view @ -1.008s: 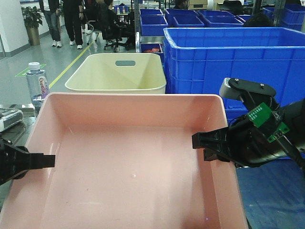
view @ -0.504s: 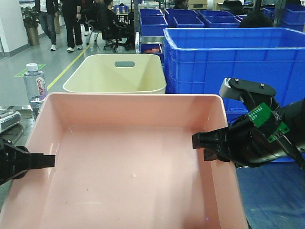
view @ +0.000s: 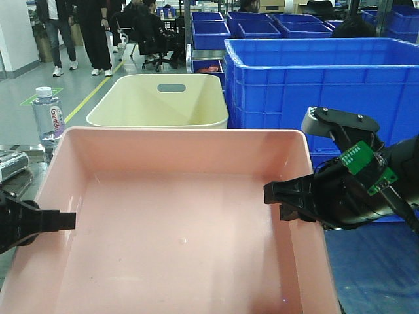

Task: Grab pink bin and stack on right shelf
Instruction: 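Lower the pink bin with both grippers onto the metal table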

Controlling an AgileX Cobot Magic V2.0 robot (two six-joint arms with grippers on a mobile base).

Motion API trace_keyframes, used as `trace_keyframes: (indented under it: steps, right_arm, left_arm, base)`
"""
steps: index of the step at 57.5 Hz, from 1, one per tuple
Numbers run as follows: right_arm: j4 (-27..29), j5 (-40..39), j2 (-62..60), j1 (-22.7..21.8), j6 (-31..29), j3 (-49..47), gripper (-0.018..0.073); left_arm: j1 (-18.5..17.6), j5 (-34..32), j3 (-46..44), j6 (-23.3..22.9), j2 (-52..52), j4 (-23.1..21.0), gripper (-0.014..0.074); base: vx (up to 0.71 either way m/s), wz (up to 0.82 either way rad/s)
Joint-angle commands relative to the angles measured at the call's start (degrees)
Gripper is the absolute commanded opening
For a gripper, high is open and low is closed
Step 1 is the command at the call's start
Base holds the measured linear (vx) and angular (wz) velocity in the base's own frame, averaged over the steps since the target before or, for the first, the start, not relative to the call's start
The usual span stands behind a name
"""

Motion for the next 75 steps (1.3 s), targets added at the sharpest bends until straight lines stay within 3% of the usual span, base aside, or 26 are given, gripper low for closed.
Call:
trace_keyframes:
  steps: [1, 20, 30, 50, 62, 75]
  right_arm:
    - [-0.1, -5.5, -1.6, -0.2, 0.7, -1.7, -0.0009]
    - [-0.1, -1.3, 0.4, -0.2, 2.0, -1.7, -0.0009]
    - [-0.3, 1.1, 3.8, -0.2, 0.7, -1.7, -0.0009]
    - [-0.5, 3.7, 12.0, -0.2, 0.6, -1.7, -0.0004]
    - [-0.1, 0.6, 13.2, -0.2, 0.6, -1.8, 0.0040]
    - [0.0, 0.6, 13.2, -0.2, 0.4, -1.9, 0.0229]
  left_arm:
    - [-0.7, -0.8, -1.9, -0.1, -2.2, -7.1, -0.0001]
    - [-0.7, -1.3, -1.7, -0.1, -0.5, -5.8, -0.0001]
    - [-0.7, 3.9, -1.7, -0.2, 3.8, -5.4, -0.0001]
    - [-0.7, 8.2, -1.7, -1.9, 12.7, -5.3, 0.0036]
    - [-0.7, 7.4, -1.7, -0.6, 14.5, -5.2, 0.0176]
    - [-0.7, 6.3, -1.7, -0.8, 14.5, -5.3, 0.0440]
  base:
    - [0.00, 0.00]
    - [0.00, 0.00]
    - [0.00, 0.00]
    - [0.00, 0.00]
    - [0.00, 0.00]
    - [0.00, 0.00]
